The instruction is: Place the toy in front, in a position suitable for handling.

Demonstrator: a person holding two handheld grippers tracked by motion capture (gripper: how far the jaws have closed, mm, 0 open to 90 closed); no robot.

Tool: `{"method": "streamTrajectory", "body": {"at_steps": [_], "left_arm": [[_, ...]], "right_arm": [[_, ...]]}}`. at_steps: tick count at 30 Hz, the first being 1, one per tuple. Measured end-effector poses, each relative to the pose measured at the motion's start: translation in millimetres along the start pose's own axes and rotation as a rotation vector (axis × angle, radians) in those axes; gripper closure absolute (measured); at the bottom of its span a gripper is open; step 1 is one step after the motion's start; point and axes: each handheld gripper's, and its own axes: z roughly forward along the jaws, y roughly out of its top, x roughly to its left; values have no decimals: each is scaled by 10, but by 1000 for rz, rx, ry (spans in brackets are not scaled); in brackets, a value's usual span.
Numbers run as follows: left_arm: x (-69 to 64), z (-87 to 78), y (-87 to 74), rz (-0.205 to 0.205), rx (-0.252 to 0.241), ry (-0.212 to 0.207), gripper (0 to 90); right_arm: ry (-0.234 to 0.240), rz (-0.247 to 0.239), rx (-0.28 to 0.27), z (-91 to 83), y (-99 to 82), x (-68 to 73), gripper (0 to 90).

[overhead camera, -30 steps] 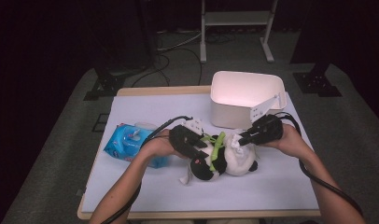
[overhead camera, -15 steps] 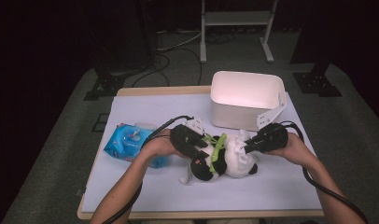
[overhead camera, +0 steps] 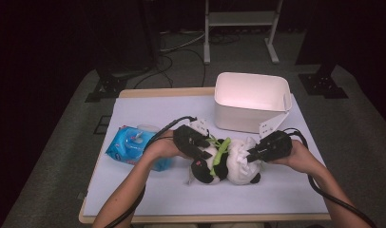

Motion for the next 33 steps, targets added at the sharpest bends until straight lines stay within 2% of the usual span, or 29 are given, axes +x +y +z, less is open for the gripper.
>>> {"method": "streamTrajectory", "body": {"at_steps": [5,7,14,17,19,23,28,29,33], "left_arm": [[-34,23,-7,-8,-4,-13,537],[-50,32,-9,-7,-9,-18,537],[-129,35,-9,9,-4,-20,538],[-133,29,-15,4,-5,-10,537],[-137,30,-14,3,-9,-10,539],[-150,30,-5,4,-2,-7,539],[-144,29,5,9,6,-6,538],[-143,29,8,10,7,-8,538],[-134,25,21,11,18,-13,537]], "right_arm": [[-29,-22,-7,-42,65,2,789],[-24,-36,-18,-42,122,10,789],[-3,-88,-16,109,375,53,790],[-21,-107,2,138,415,66,790],[-33,-115,-1,107,393,64,790],[-46,-97,-25,11,280,63,790],[-63,-54,-44,-105,46,52,790],[-68,-39,-48,-129,-55,53,789],[-71,-19,-59,-159,-184,60,789]]}}
